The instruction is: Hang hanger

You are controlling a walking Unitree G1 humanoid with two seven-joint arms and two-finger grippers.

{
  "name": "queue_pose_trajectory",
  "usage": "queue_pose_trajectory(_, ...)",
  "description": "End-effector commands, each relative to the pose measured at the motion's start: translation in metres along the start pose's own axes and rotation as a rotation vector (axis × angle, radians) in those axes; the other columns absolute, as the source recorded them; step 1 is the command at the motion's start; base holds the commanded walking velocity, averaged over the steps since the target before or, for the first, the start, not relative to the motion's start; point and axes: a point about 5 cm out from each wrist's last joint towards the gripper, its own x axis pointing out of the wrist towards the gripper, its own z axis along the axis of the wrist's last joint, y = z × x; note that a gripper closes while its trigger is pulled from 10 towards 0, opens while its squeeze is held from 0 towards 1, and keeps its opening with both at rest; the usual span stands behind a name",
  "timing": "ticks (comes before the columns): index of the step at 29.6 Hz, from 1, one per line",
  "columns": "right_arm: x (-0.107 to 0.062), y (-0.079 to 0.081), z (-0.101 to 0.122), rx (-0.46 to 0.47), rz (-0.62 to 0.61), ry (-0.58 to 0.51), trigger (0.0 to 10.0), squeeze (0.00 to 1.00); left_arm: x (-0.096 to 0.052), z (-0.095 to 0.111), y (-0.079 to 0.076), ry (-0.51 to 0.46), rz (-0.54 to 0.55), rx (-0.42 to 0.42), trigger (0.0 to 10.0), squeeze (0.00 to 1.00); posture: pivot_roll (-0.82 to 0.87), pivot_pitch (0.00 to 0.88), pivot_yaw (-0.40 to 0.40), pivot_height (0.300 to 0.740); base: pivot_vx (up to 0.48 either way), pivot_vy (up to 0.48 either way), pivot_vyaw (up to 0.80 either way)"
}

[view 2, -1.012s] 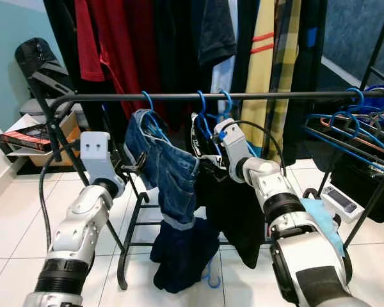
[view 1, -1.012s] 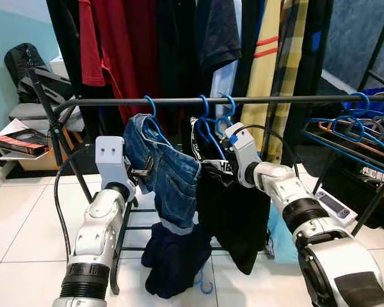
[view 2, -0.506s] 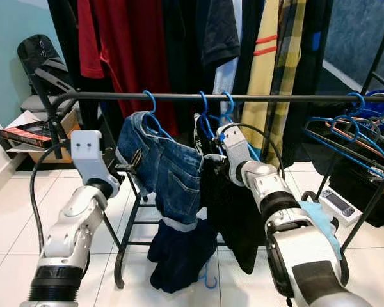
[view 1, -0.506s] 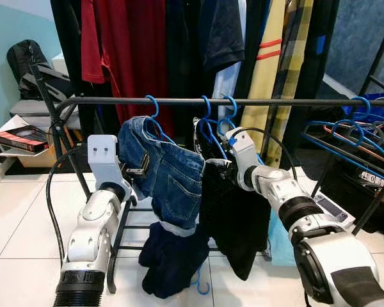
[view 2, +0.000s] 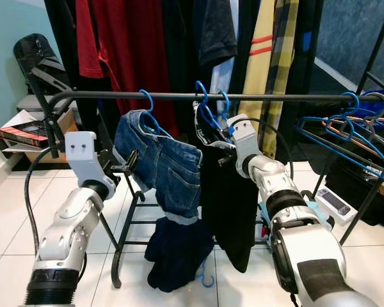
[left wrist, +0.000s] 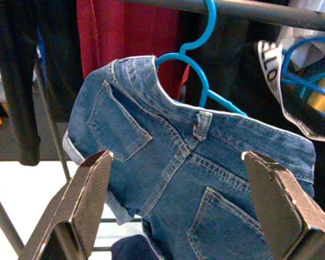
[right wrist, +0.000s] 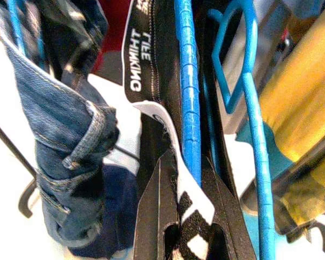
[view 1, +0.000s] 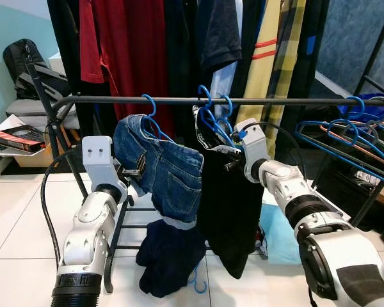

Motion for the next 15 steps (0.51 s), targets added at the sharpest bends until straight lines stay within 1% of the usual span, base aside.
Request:
queue_pose_trajectory(1, -0.001, -0.004, 0.020, 0.016, -0.001, -0.111, 0.0, 0.00, 0.000, 0.002, 0.002, 0.003, 0.006, 0.009, 10.0, 0.00, 0.03, 0.000, -0.030, 0.740, 0.000, 0.000, 0.00)
queue_pose_trajectory(5, -0.001, -0.004, 0.020, 0.015, -0.003, -0.121, 0.0, 0.00, -0.001, 0.002, 0.002, 0.005, 0.006, 0.008, 10.0, 0.00, 0.03, 0.000, -0.030, 0.740, 0.000, 0.000, 0.00)
queue_pose_trajectory(6, -0.002, -0.006, 0.024, 0.027, 0.013, -0.150, 0.0, 0.00, -0.001, 0.002, 0.002, 0.003, 0.006, 0.004, 10.0, 0.00, 0.03, 0.000, -0.030, 0.740, 0.000, 0.000, 0.00)
queue_pose_trajectory(7, -0.002, -0.006, 0.024, 0.027, 0.013, -0.150, 0.0, 0.00, -0.001, 0.002, 0.002, 0.003, 0.006, 0.004, 10.0, 0.00, 0.03, 0.000, -0.030, 0.740, 0.000, 0.000, 0.00)
queue_pose_trajectory(8, -0.014, -0.012, 0.024, 0.057, 0.119, -0.206, 0.0, 0.00, 0.001, 0.002, 0.001, -0.007, -0.015, -0.015, 10.0, 0.00, 0.00, 0.000, -0.015, 0.740, 0.000, 0.000, 0.00)
queue_pose_trajectory(9, -0.020, -0.013, 0.020, 0.047, 0.167, -0.213, 0.0, 0.00, 0.001, 0.002, 0.001, -0.010, -0.019, -0.018, 10.0, 0.00, -0.02, 0.000, -0.007, 0.740, 0.000, 0.000, 0.00)
queue_pose_trajectory(10, -0.026, -0.013, 0.015, 0.036, 0.203, -0.204, 0.0, 0.00, 0.001, 0.002, 0.001, -0.009, -0.024, -0.016, 10.0, 0.00, -0.02, 0.000, -0.007, 0.740, 0.000, 0.000, 0.00)
queue_pose_trajectory(12, -0.028, -0.013, 0.011, 0.027, 0.221, -0.197, 0.0, 0.00, 0.001, 0.002, 0.001, -0.007, -0.026, -0.013, 10.0, 0.00, -0.02, 0.000, -0.007, 0.740, 0.000, 0.000, 0.00)
queue_pose_trajectory(13, -0.034, -0.013, 0.005, 0.008, 0.245, -0.182, 0.0, 0.00, 0.001, 0.001, 0.002, 0.004, -0.032, -0.009, 10.0, 0.00, -0.03, 0.000, 0.000, 0.740, 0.000, 0.000, 0.00)
queue_pose_trajectory(14, -0.050, -0.013, -0.008, -0.015, 0.298, -0.155, 0.0, 0.00, 0.001, -0.001, 0.002, 0.013, -0.053, 0.014, 10.0, 0.00, -0.04, 0.000, 0.007, 0.740, -0.319, 0.000, 0.00)
queue_pose_trajectory(15, -0.054, -0.013, -0.011, -0.019, 0.313, -0.148, 0.0, 0.00, 0.001, -0.001, 0.002, 0.015, -0.058, 0.020, 10.0, 0.00, -0.04, 0.000, 0.007, 0.740, -0.319, 0.000, 0.00)
